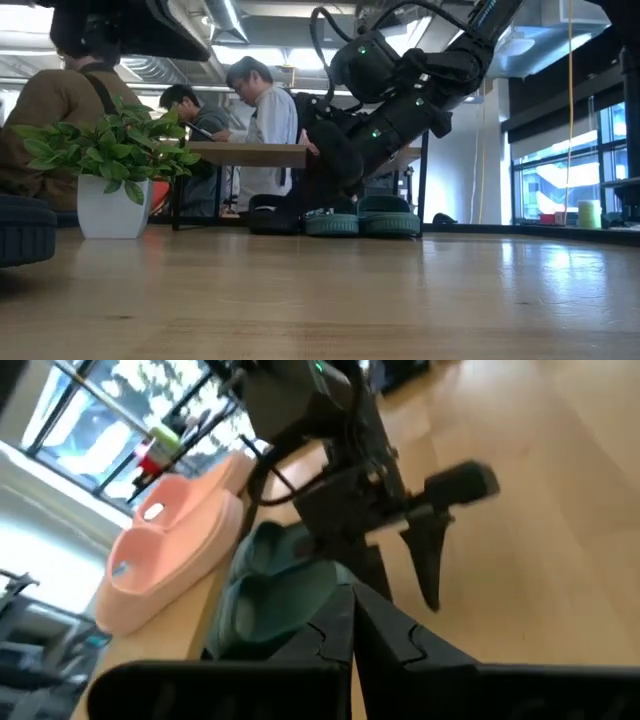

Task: Pick and place slides into the shelf
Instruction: Put the black slide under the shelf

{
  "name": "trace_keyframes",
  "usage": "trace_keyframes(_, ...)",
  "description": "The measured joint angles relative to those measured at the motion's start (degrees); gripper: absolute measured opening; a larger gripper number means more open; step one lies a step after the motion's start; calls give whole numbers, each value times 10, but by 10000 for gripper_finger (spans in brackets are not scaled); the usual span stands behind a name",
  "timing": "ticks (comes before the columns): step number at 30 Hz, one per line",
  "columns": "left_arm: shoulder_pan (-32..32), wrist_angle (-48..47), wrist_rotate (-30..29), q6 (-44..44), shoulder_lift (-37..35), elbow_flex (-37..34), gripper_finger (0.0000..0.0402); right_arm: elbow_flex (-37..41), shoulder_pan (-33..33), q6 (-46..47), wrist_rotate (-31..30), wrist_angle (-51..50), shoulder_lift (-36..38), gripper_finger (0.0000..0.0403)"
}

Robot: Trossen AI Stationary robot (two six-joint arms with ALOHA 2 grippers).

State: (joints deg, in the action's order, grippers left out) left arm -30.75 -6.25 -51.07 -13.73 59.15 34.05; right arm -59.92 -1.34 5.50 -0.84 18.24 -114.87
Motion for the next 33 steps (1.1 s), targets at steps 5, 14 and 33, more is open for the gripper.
trace_keyframes(5,-26,-103,-22,111,71,59,0,0,0,0,0,-20,0,197)
trace_keyframes(14,-21,-218,-18,254,186,116,0,0,0,1,0,-21,0,197)
trace_keyframes(33,33,-284,24,391,338,120,0,0,0,19,0,-20,0,197)
